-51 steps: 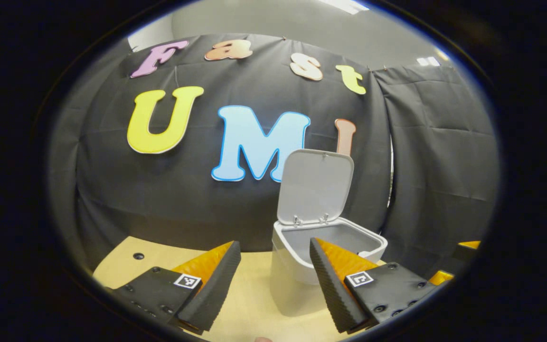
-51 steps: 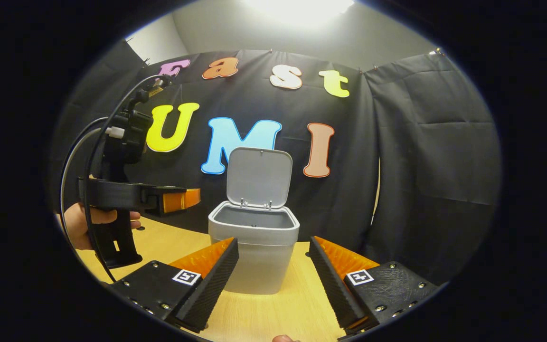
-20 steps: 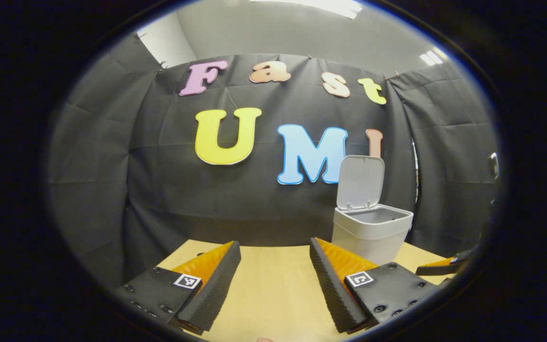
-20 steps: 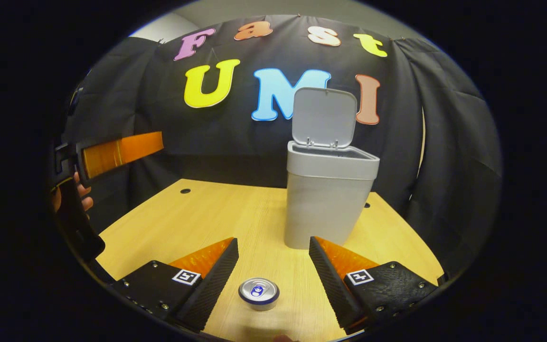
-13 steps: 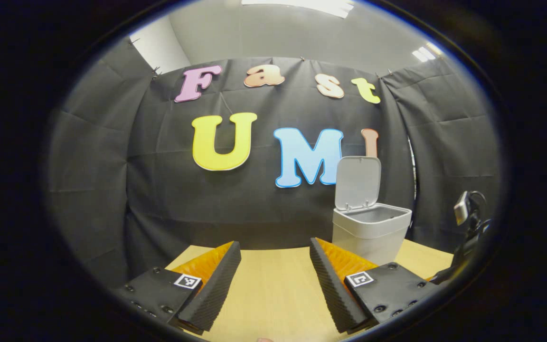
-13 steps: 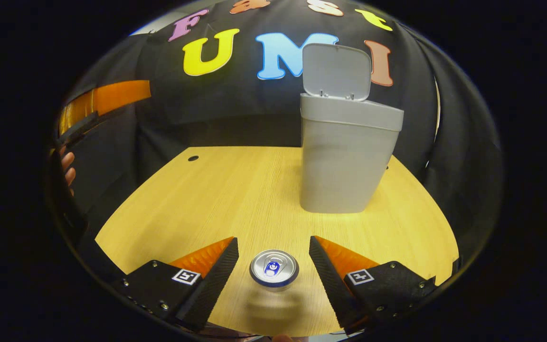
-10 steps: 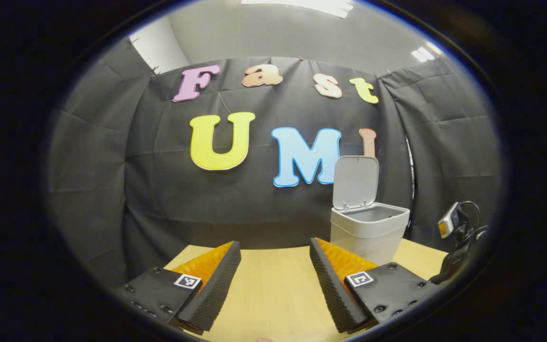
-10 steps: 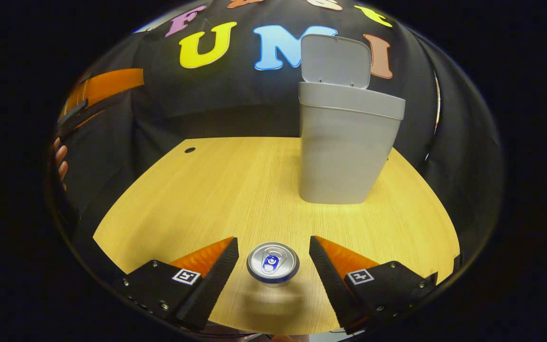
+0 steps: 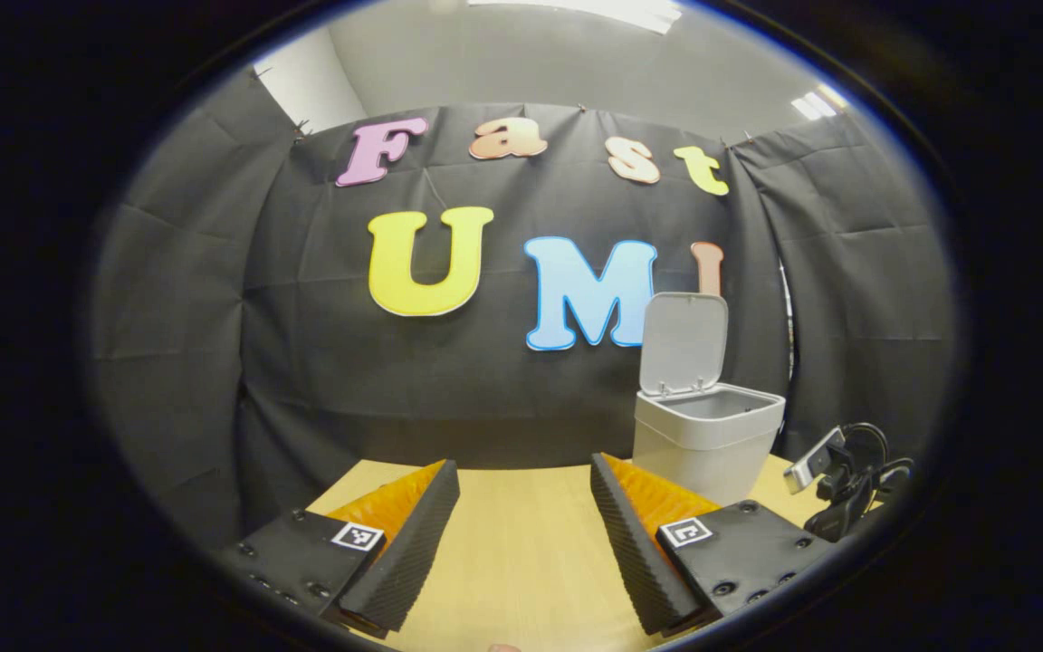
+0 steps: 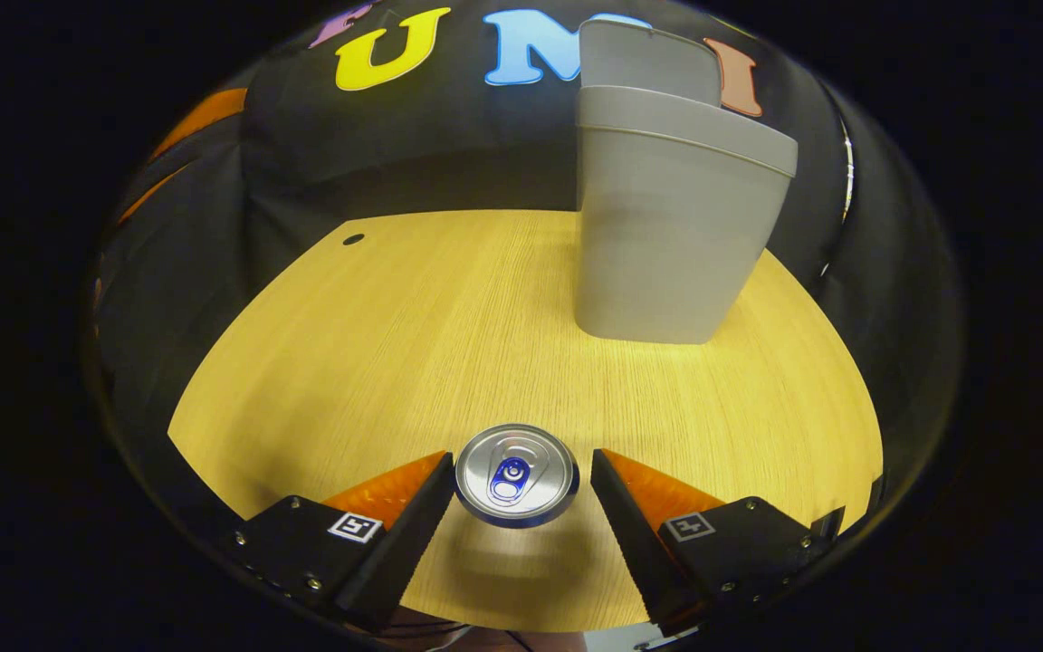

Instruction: Press the lid of the desktop garbage bin to open it, pick up the crumpled paper on the desktop and throw it into the bin, then pick up the pop can on the desktop and drop it into the bin, and finally close the garbage bin lid.

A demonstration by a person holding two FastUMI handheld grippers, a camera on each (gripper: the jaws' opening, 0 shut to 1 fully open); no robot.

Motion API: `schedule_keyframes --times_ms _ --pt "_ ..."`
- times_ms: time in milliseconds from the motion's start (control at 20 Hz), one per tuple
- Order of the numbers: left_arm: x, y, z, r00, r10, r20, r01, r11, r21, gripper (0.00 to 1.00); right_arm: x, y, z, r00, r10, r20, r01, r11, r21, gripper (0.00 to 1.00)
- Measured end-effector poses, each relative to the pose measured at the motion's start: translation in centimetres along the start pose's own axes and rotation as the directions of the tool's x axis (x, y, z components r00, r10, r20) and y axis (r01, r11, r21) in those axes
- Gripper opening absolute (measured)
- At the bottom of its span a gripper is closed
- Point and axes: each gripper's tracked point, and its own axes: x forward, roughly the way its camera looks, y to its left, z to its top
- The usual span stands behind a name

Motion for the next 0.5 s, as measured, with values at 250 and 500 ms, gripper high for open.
schedule_keyframes --times_ms 250,500 --pt "-0.2 -0.6 -0.1 1.000 0.018 -0.017 -0.018 1.000 0.003 0.95 0.2 0.0 -0.5 0.999 0.025 -0.027 -0.026 0.999 -0.027 0.86" --pt "-0.6 -1.8 -0.1 0.999 0.027 -0.031 -0.027 1.000 0.006 0.95 -0.7 -0.3 0.3 0.998 0.056 -0.008 -0.056 0.998 -0.037 0.84"
